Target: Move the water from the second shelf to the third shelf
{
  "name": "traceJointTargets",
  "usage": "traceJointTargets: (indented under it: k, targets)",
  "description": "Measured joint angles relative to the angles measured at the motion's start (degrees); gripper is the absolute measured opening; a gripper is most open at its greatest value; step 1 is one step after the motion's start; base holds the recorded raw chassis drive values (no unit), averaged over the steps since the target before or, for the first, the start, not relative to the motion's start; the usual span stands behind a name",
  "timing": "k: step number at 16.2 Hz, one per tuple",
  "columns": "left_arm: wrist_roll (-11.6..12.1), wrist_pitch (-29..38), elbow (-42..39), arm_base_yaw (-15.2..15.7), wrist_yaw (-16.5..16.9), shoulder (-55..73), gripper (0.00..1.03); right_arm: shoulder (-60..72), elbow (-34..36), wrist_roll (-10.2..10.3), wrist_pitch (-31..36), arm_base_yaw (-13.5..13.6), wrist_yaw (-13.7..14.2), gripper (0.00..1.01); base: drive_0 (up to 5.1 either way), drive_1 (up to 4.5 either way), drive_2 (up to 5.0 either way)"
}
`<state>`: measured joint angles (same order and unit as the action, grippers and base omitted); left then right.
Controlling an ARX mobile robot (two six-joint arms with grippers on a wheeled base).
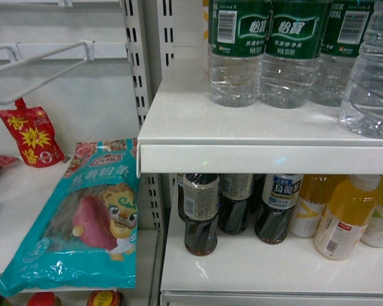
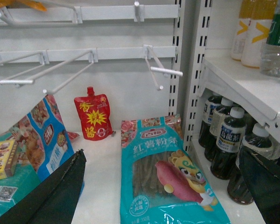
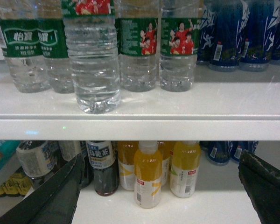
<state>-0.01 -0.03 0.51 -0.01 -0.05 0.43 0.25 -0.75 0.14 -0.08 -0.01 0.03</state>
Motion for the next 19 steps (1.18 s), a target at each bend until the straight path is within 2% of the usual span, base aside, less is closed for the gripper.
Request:
traceJointTargets:
  k: [19]
  targets:
    - [0.0,-0.3,0.0,0.0,0.0,0.0,0.98,0.0,0.0,0.0,-0.2,0.0,0.0,0.98,0.0,0.00,0.0]
